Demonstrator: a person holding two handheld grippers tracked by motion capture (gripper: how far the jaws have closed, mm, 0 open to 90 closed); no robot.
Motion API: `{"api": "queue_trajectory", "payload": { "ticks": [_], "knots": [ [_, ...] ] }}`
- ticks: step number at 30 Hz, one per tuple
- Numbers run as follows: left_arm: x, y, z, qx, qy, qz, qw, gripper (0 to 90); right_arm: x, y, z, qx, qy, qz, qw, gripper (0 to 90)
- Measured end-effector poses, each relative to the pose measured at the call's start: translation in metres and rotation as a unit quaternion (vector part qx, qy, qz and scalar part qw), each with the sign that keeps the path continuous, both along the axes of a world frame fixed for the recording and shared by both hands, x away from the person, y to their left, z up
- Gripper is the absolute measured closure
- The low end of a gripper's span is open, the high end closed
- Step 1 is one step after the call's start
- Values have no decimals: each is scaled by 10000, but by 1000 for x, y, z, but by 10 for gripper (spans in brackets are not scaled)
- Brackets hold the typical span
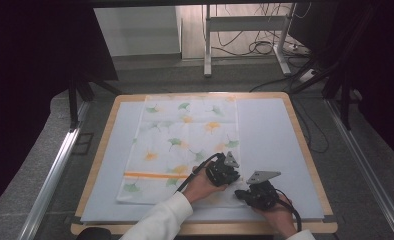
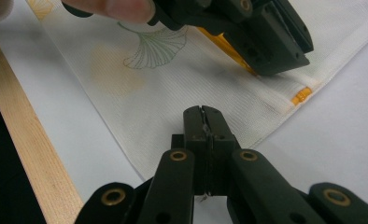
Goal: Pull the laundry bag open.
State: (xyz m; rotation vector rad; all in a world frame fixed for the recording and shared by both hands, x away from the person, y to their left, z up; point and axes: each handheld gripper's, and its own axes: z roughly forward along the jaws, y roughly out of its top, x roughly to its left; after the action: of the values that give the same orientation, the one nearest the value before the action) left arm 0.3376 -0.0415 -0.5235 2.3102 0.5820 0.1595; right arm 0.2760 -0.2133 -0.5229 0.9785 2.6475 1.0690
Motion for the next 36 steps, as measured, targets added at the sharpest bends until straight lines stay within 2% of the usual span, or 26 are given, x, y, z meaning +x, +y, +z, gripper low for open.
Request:
{"api": "queue_trajectory", "payload": {
  "ticks": [2,5,11,15,19,22,26,28,31,36],
  "knots": [
    [1,2,-1,-87,66,-1,9999,846,0,0,0,13,11,-2,10000,888],
    [0,3,-1,-76,42,-72,9999,847,0,0,0,13,11,0,10000,888],
    [1,2,-2,-209,166,133,9996,823,0,0,0,18,25,-7,10000,887],
    [2,3,-2,-207,237,86,9995,841,0,0,0,19,20,-4,10000,887],
    [1,2,-1,-169,219,81,9996,850,0,0,0,8,20,-2,10000,885],
    [1,2,0,-90,177,31,9998,852,2,2,0,-45,-66,-20,10000,885],
    [0,2,-1,-131,172,47,9998,853,10,4,1,-86,-94,-128,9998,890],
    [0,2,0,-19,105,-10,9999,853,14,3,1,-43,-28,-216,9998,892],
    [0,3,0,14,121,-15,9999,857,20,-4,0,117,200,-396,9989,894],
    [-1,5,1,60,118,-43,9999,900,21,-4,0,129,241,-430,9987,895]
  ]
}}
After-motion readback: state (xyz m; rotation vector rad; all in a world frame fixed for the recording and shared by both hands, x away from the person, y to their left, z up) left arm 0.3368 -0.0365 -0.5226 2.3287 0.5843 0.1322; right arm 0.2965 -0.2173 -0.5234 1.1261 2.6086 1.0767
